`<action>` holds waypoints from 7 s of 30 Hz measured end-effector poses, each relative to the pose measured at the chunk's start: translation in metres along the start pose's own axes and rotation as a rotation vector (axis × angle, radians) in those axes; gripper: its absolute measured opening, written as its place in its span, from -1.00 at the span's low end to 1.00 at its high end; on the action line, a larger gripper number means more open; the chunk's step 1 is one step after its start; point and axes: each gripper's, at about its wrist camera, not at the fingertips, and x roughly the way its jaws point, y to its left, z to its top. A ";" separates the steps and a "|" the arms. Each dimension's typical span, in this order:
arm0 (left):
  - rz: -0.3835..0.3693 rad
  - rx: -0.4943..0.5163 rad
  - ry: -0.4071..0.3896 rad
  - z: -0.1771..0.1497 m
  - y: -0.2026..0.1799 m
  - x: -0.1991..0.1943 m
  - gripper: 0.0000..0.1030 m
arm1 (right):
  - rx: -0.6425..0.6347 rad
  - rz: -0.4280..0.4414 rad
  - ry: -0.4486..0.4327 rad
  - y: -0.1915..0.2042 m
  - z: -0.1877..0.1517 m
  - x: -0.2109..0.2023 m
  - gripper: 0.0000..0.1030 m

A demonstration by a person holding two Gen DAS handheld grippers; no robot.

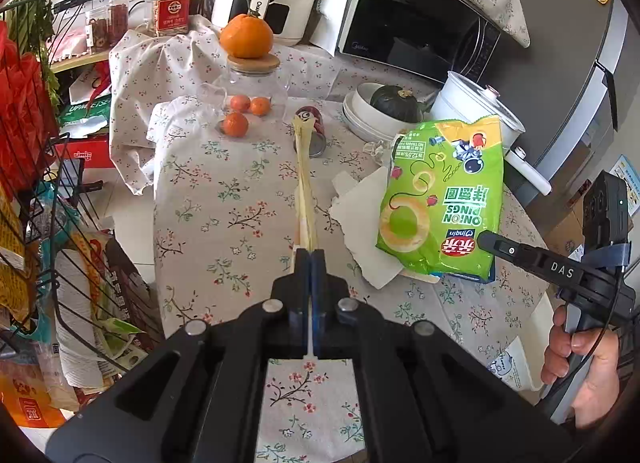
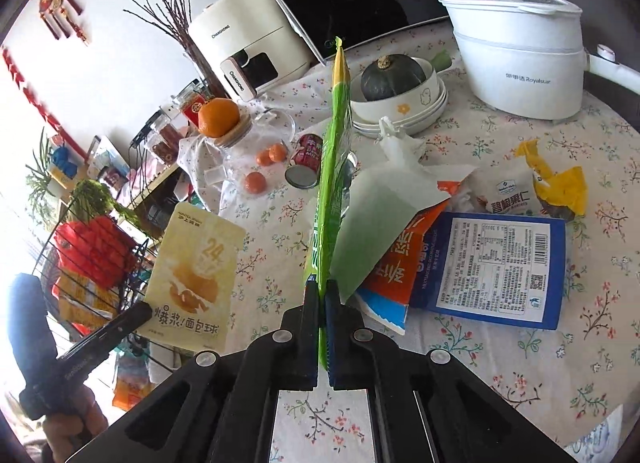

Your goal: Collect trash

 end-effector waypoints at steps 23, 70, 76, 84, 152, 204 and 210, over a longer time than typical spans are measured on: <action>-0.180 0.161 0.009 -0.004 -0.138 0.012 -0.98 | 0.067 -0.186 -0.118 -0.108 -0.014 -0.149 -0.94; -0.488 0.615 0.288 -0.138 -0.412 0.096 -0.85 | 0.481 -0.586 0.056 -0.317 -0.146 -0.284 -0.09; -0.425 0.629 0.237 -0.126 -0.399 0.090 0.29 | 0.465 -0.601 0.033 -0.311 -0.140 -0.287 0.02; -0.297 0.584 0.191 -0.099 -0.355 0.079 0.58 | 0.387 -0.617 -0.004 -0.286 -0.117 -0.280 0.16; -0.033 -0.019 0.043 0.027 -0.039 0.045 -0.99 | 0.067 -0.313 0.074 -0.072 -0.002 -0.014 0.43; -0.223 0.068 0.039 0.012 -0.076 0.021 -0.99 | 0.043 -0.124 -0.086 -0.060 -0.002 -0.088 -0.94; -0.265 0.097 0.018 0.011 -0.101 0.011 -0.99 | 0.059 -0.152 -0.124 -0.081 -0.008 -0.126 -0.94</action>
